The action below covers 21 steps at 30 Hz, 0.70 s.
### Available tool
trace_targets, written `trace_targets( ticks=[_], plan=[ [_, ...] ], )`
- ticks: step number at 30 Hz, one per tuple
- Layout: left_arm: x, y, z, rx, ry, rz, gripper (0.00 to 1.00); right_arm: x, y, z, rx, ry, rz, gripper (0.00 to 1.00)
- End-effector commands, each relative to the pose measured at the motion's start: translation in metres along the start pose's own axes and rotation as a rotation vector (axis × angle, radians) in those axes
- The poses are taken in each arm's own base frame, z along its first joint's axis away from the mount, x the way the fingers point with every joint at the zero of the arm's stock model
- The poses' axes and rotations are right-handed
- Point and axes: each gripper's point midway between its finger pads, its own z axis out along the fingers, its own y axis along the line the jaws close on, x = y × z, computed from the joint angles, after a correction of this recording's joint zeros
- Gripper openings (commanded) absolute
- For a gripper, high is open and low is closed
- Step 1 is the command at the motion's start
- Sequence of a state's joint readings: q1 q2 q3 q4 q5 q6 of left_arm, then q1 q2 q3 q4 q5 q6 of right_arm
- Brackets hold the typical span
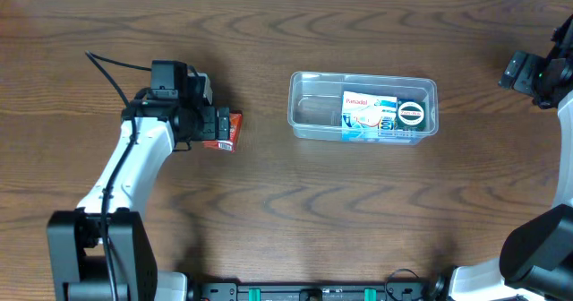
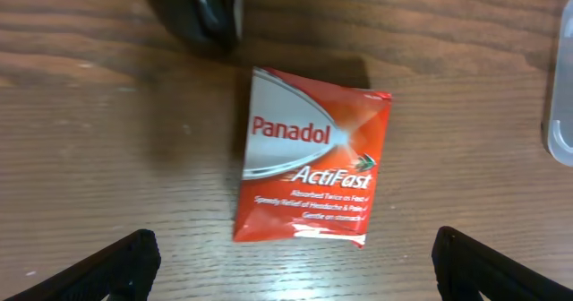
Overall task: Pack container
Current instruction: 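Move the left gripper over the red Panadol ActiFast packet, then grasp the red packet with the left gripper and lift it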
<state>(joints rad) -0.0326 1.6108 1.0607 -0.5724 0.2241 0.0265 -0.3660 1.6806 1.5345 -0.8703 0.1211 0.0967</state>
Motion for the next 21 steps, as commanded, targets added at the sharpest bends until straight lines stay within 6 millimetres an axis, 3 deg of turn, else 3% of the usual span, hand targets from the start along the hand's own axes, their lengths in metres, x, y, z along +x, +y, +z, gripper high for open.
trace_targets(
  ticks=[1,7,14,21],
  plan=[
    [-0.001,-0.006,0.005,0.038,0.013,0.023,0.98,0.000,-0.003,0.001,0.007,0.002,0.017,0.99],
    [0.001,-0.019,0.014,0.026,0.015,0.158,0.98,0.000,-0.003,0.001,0.007,0.002,0.017,0.99],
    [-0.001,-0.008,0.017,-0.098,0.002,0.192,0.98,0.000,-0.003,0.001,0.007,0.002,0.017,0.99],
    [0.002,-0.006,0.023,-0.103,0.018,0.188,0.98,0.000,-0.003,0.001,0.007,0.002,0.017,0.98]
  ],
)
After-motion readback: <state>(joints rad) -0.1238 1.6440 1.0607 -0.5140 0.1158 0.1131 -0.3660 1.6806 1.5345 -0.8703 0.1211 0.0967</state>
